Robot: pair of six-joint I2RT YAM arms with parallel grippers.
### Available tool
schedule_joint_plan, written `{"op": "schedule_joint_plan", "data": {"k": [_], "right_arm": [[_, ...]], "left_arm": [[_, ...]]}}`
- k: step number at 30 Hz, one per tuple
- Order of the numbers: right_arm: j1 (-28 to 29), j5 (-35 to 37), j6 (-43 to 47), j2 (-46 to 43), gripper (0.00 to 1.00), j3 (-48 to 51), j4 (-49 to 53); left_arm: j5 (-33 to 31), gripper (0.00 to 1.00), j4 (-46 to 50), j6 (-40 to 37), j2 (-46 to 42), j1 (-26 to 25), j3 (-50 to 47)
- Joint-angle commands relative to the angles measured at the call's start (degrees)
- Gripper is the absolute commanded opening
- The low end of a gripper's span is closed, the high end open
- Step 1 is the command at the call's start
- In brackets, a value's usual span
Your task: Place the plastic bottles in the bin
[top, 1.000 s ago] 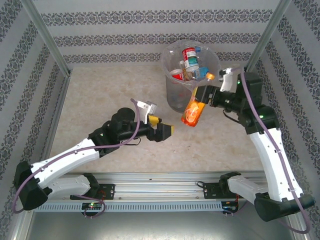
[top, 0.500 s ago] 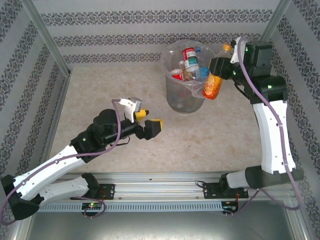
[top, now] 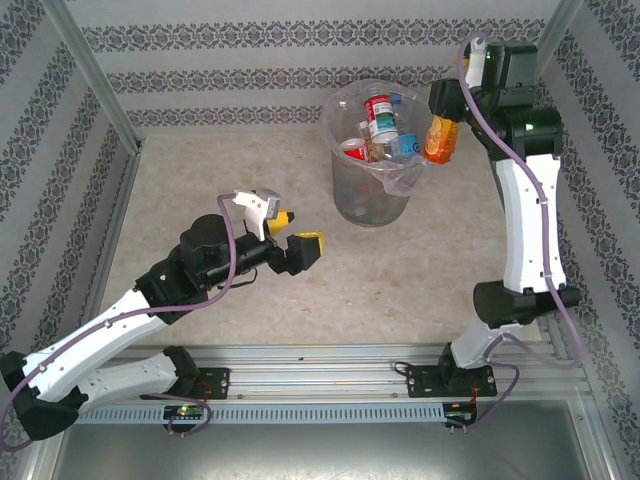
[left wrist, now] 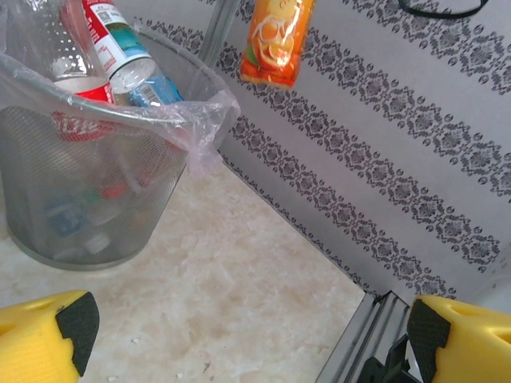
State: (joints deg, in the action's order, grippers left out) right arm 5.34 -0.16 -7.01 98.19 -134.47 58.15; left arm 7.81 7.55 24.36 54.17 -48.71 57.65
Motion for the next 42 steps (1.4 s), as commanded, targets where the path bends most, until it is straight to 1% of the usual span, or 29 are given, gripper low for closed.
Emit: {"op": "schedule_joint_plan", "data": {"k": [1,7,11,18,24,29,35,37,40,42], "right_arm": [[-0.3,1.1,1.8,4.2,0.52,-5.7,2.4],[0.5,0.6,2.3,10.2,0.53,-11.8,3.6],[0.9,0.1,2.4,14.0,0.53,-15.5,4.9],[2.5,-0.3,4.2,17.3,0.53,-16.5,4.6],[3.6,-1.3,5.1,21.1,0.54,-21.0,9.2],[4.9,0.2,6.8,23.7,0.54,-20.9,11.6],[5.7,1.1,6.6,25.6,0.55,-21.0,11.4],[5.7,1.0,6.2,26.0,0.57,-20.9,11.4],[5.6,0.7,5.5,26.3,0.68,-21.0,11.2],[5.6,0.1,5.0,26.2,0.73,-20.9,10.9]], "left_arm": [[-0.7,1.0,2.2,-1.5,0.4,-0.5,2.0],[1.0,1.0,1.6,-0.4,1.3,-0.5,2.2],[0.9,1.0,2.7,-0.9,2.2,-0.5,2.5],[0.4,1.0,3.5,-1.5,2.6,-0.5,2.0],[0.0,1.0,4.2,-1.6,2.2,-0.5,1.6],[-0.1,1.0,4.5,-1.8,2.3,-0.5,1.7],[-0.1,1.0,4.1,-1.5,2.5,-0.5,1.6],[0.0,1.0,3.9,-1.4,2.5,-0.5,1.5],[0.0,1.0,3.9,-1.3,2.6,-0.5,1.4],[0.1,1.0,3.9,-1.3,2.6,-0.5,1.4]]}}
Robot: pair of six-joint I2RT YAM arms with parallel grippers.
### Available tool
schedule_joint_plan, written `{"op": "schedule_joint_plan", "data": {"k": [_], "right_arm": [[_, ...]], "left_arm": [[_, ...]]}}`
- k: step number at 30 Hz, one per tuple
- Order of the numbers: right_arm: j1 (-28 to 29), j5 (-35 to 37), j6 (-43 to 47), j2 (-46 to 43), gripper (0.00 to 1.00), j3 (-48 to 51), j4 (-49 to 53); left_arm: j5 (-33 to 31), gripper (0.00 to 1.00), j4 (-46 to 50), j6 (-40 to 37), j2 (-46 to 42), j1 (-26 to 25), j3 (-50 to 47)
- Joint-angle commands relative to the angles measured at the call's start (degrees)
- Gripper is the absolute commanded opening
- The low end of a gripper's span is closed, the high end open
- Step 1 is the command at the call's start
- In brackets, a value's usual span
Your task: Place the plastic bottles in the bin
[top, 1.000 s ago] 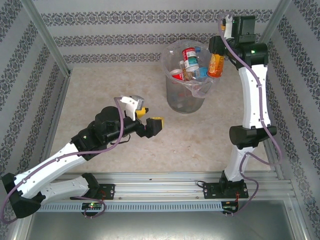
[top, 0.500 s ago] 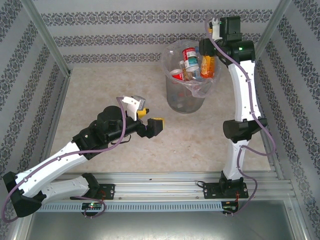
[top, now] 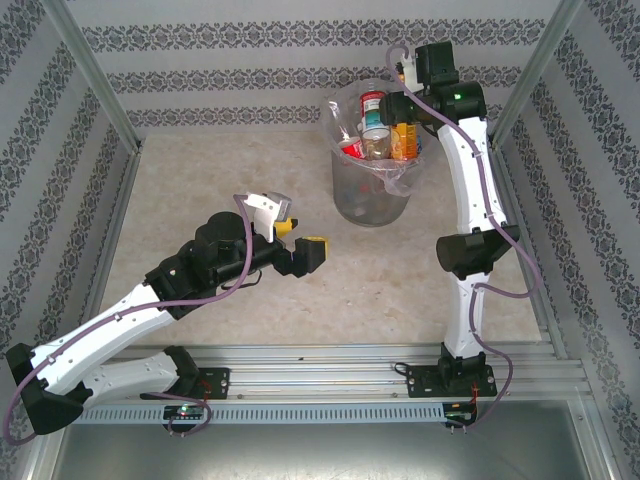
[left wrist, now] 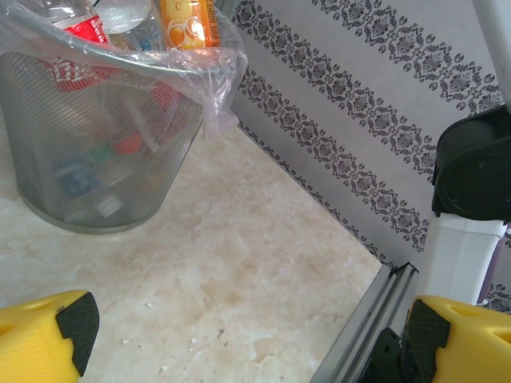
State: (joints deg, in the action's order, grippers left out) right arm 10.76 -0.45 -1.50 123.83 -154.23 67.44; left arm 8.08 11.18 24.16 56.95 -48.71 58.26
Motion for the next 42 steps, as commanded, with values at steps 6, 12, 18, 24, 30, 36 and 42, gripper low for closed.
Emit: {"op": "schedule_joint_plan", "data": {"k": [6,12,18,24,30,36,42], "right_arm": [[-0.7,-4.2,-3.5,-1.5,0.82,-1.2,0.2],[-2.0,-7.9,-6.4,-4.6,0.89,1.4,-1.6],[-2.2,-5.0,-6.6,-11.5,0.88,12.7,-7.6],[-2.3,-6.4,-6.4,-16.2,0.77,20.3,-10.5],[-2.3,-5.9,-7.0,-17.1,0.6,26.3,-13.5],[-1.7,-2.8,-6.8,-14.7,0.59,26.4,-14.1],[-0.3,-3.6,-5.8,-12.5,0.57,25.3,-14.0]], "left_arm": [[-0.3,1.0,0.5,-1.1,-0.4,-0.6,0.7],[-0.2,1.0,0.6,-1.1,-1.0,-0.5,0.3],[-0.2,1.0,0.2,-1.2,-1.8,-0.5,-0.5],[0.3,1.0,-1.3,-0.9,-1.9,-0.5,-1.6],[0.7,1.0,-1.0,-1.0,-2.4,-0.5,-1.8],[-0.2,1.0,-0.6,-1.0,-3.8,-0.5,-2.3],[-0.6,1.0,0.4,-1.1,-4.3,-0.5,-2.5]]}}
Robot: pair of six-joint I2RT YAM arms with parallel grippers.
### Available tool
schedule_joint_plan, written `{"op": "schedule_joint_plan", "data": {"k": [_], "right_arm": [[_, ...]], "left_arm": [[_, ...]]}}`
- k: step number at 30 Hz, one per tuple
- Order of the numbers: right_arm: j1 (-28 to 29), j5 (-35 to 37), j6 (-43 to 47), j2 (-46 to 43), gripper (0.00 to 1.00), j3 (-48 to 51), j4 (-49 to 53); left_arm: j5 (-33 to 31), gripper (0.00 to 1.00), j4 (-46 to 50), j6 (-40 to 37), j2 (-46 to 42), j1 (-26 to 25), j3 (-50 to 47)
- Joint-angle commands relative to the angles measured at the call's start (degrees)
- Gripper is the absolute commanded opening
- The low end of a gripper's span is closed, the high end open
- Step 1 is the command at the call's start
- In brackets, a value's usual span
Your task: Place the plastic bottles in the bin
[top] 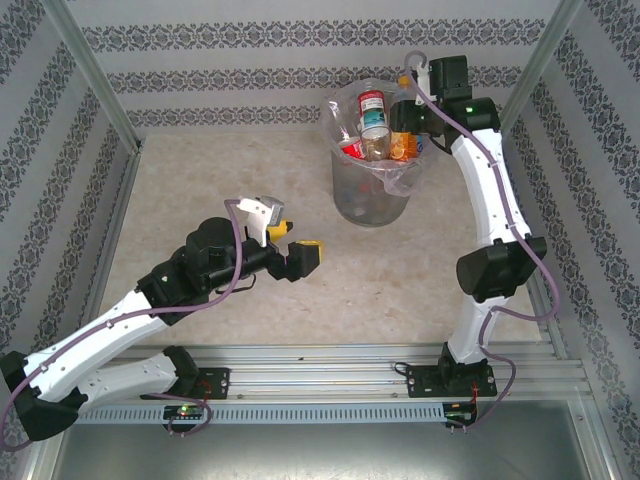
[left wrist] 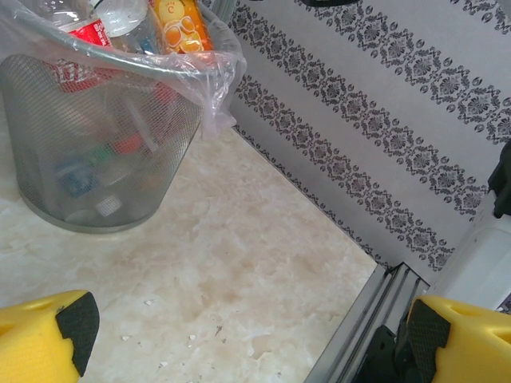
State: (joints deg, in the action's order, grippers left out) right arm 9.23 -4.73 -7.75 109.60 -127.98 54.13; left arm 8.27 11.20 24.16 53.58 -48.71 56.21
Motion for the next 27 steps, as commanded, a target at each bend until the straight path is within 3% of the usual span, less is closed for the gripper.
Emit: {"op": "schedule_joint_plan", "data": {"k": [1,12,27], "right_arm": [[1.4,0.4,0.6,2.0,0.56,-1.2,-0.5],[2.0,1.2,1.4,2.3,0.52,-3.1,0.6],[2.1,0.8,1.3,-8.4,0.73,0.9,-1.2]], "left_arm": [[-0.9,1.0,0.4,-1.1,-1.1,-0.5,-0.7],[-0.9,1.0,0.8,-1.0,-1.2,-0.5,-0.5],[-3.8,1.0,4.0,-3.2,-1.0,-0.5,1.3]]}}
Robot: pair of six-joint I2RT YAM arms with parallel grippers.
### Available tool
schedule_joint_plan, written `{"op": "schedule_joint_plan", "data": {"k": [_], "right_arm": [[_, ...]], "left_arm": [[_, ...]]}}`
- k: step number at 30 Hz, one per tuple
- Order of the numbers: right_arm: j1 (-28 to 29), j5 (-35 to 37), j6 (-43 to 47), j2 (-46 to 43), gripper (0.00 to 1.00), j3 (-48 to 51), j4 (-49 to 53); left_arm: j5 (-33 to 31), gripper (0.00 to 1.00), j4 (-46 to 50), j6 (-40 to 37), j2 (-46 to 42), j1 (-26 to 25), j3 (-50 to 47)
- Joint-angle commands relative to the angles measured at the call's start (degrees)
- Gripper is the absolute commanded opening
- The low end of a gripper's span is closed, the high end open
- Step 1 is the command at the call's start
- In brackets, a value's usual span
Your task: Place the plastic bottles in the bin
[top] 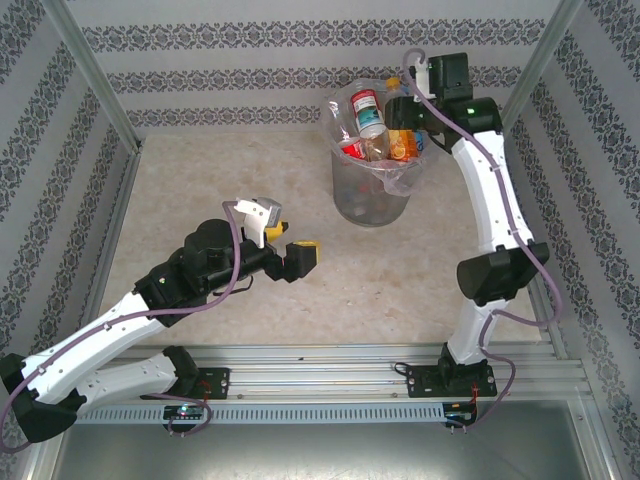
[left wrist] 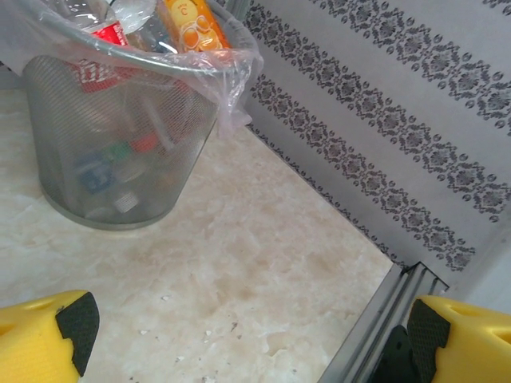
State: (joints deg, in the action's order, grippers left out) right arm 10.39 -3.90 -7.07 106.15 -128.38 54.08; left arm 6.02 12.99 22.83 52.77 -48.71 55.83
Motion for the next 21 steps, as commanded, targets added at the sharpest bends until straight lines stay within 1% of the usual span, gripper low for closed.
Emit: {"op": "schedule_joint_plan", "data": {"k": [1,5,7,9,12,14,18,21], "right_arm": [[0.9,-0.4,0.7,-6.0,0.76,2.0,-1.4],[1.4,-2.0,0.9,-11.8,0.92,7.1,-4.0],[2.0,-3.1,1.4,-15.6,0.97,11.2,-6.2],[2.8,-4.4,1.8,-19.7,0.98,16.5,-9.1],[4.2,-4.2,1.7,-26.9,0.98,26.2,-14.7],[4.9,-1.9,0.9,-31.5,0.98,32.2,-18.5],[5.3,-1.4,0.2,-39.3,0.98,41.7,-20.6],[5.1,0.6,-1.4,-44.4,0.98,48.3,-20.8]], "left_arm": [[-1.7,1.0,2.4,-2.1,-0.1,-0.5,1.8],[-2.7,1.0,3.5,-2.9,0.4,-0.5,2.8],[-3.4,1.0,4.6,-3.5,0.9,-0.5,3.6],[-5.0,1.0,6.0,-4.0,1.5,-0.5,4.3],[-7.7,1.0,8.1,-4.4,2.6,-0.5,4.9],[-8.5,1.0,8.4,-5.0,2.5,-0.5,4.8],[-8.3,1.0,9.0,-7.3,2.2,-0.5,4.7],[-11.3,1.0,11.5,-8.2,2.8,-0.5,5.0]]}}
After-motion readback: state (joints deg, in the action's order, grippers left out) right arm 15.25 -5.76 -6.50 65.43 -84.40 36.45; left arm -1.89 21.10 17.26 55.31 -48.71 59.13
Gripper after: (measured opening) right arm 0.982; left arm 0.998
